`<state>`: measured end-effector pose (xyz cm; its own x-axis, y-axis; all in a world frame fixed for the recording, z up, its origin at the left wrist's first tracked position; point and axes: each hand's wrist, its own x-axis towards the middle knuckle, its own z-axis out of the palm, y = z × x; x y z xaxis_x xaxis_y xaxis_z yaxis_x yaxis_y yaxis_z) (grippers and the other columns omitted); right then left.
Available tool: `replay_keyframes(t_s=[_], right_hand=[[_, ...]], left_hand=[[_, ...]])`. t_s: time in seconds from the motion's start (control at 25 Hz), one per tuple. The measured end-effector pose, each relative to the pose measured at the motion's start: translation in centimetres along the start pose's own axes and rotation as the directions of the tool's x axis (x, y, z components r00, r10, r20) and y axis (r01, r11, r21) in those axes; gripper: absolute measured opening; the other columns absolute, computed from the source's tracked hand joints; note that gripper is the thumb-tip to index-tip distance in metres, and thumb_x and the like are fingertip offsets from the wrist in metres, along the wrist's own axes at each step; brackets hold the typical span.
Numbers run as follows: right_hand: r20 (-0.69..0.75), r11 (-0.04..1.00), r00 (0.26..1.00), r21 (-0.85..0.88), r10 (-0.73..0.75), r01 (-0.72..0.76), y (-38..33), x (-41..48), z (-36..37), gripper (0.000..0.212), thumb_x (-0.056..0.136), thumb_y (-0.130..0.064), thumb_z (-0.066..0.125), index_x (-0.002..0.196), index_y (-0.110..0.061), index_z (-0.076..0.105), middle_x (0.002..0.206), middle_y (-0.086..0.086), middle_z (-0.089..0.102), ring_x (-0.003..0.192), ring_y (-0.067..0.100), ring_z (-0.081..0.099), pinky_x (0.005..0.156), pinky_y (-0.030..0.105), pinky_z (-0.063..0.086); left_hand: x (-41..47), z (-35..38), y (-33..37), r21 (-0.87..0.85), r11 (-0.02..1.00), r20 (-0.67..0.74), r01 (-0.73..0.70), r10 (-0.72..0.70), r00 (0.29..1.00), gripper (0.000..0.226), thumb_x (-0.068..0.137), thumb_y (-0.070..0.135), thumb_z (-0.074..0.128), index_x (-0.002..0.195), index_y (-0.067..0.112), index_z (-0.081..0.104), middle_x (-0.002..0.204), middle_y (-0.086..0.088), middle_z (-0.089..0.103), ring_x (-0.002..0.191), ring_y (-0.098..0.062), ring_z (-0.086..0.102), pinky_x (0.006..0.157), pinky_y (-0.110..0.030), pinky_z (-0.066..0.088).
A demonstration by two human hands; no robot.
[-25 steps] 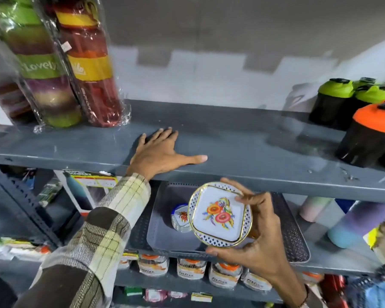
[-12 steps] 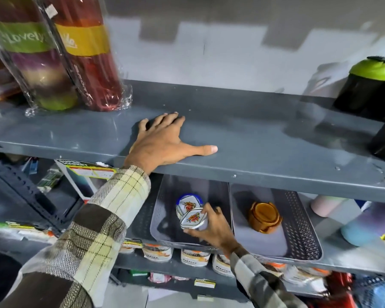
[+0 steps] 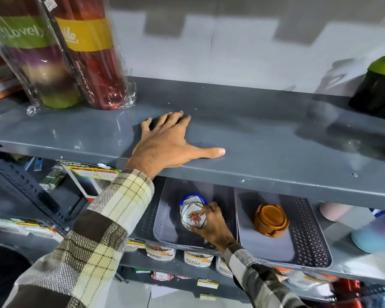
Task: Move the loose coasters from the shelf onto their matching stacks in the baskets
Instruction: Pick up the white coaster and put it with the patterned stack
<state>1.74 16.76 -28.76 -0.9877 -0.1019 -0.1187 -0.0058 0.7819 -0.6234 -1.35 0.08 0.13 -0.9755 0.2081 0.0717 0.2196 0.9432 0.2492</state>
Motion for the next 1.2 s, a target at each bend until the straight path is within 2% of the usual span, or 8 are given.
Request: replay_keyframes(t_s=[0.12,0.24,0.32,0.4,0.56,0.72,0.88,1.2], right_hand=[[0.012,0.997,0.999,-0.059,-0.039,0.039,-0.2,0.5,-0.1,0.067,0.075,-0.044,0.086,0.128,-0.016,0.056,0.134,0.006,0.043,0.124,0.021,0.043,0.107,0.022,0.042],[0.024,0.989,0.999,-0.140,-0.049,0.052,-0.6,0.8,-0.1,0.081,0.072,-0.063,0.080,0.136,-0.020,0.053,0.137,0.003,0.043,0.125,0.020,0.040,0.112,0.033,0.042],[0.057,0.973,0.997,-0.222,-0.052,0.063,-0.9,1.1,-0.2,0.088,0.072,-0.070,0.074,0.140,-0.021,0.049,0.142,0.003,0.041,0.129,0.023,0.038,0.116,0.044,0.037],[0.090,0.952,0.994,-0.293,-0.061,0.085,-1.1,1.5,-0.4,0.087,0.076,-0.070,0.070,0.144,-0.021,0.045,0.146,0.003,0.037,0.134,0.026,0.035,0.119,0.051,0.030],[0.069,0.929,0.992,-0.351,-0.104,0.122,-1.0,2.3,-0.9,0.076,0.080,-0.063,0.070,0.140,-0.019,0.050,0.146,0.004,0.037,0.133,0.025,0.034,0.116,0.044,0.031],[0.122,0.933,0.987,-0.333,-0.102,0.137,-0.9,3.2,-1.2,0.080,0.075,-0.059,0.075,0.141,-0.021,0.051,0.161,0.007,0.028,0.146,0.030,0.030,0.119,0.045,0.033],[0.151,0.968,0.987,-0.236,-0.050,0.085,-1.0,3.7,-1.6,0.086,0.066,-0.055,0.083,0.137,-0.023,0.046,0.146,0.001,0.050,0.129,0.028,0.054,0.104,0.043,0.051],[0.150,0.965,0.987,-0.248,-0.054,0.091,-1.0,4.3,-2.1,0.095,0.067,-0.056,0.084,0.143,-0.020,0.041,0.142,0.005,0.053,0.126,0.028,0.055,0.105,0.038,0.047]], left_hand=[[0.0,-0.1,0.0,0.010,1.000,-0.001,-0.001,0.001,1.000,0.138,0.047,0.108,0.032,0.160,0.030,0.022,0.169,0.012,0.012,0.155,-0.011,0.007,0.124,-0.053,0.001],[0.0,-0.1,0.1,0.015,1.000,-0.002,-0.006,0.006,1.000,0.139,0.046,0.109,0.030,0.160,0.029,0.022,0.169,0.011,0.012,0.155,-0.011,0.007,0.124,-0.053,0.001],[0.0,-0.1,0.1,0.016,1.000,-0.001,-0.004,0.004,1.000,0.139,0.045,0.109,0.029,0.160,0.030,0.021,0.169,0.011,0.012,0.155,-0.012,0.007,0.124,-0.054,0.002],[0.0,-0.1,0.1,0.015,1.000,0.006,0.000,0.000,1.000,0.139,0.046,0.109,0.030,0.160,0.030,0.021,0.169,0.011,0.011,0.155,-0.012,0.007,0.124,-0.054,0.001],[0.0,-0.1,0.1,0.022,1.000,0.011,-0.002,0.001,1.000,0.139,0.046,0.109,0.029,0.160,0.030,0.020,0.170,0.010,0.011,0.155,-0.013,0.007,0.124,-0.055,0.001],[0.0,-0.1,0.1,0.022,1.000,0.008,0.001,-0.001,1.000,0.139,0.046,0.109,0.029,0.160,0.030,0.020,0.170,0.010,0.011,0.155,-0.012,0.006,0.124,-0.055,0.001],[0.0,-0.1,0.1,0.013,1.000,0.009,0.001,-0.001,1.000,0.139,0.046,0.109,0.029,0.160,0.030,0.021,0.169,0.011,0.011,0.155,-0.012,0.006,0.124,-0.055,0.000],[0.0,0.0,0.1,0.012,1.000,0.009,0.007,-0.007,1.000,0.137,0.048,0.108,0.032,0.160,0.030,0.021,0.169,0.012,0.012,0.155,-0.012,0.006,0.124,-0.055,0.001]])
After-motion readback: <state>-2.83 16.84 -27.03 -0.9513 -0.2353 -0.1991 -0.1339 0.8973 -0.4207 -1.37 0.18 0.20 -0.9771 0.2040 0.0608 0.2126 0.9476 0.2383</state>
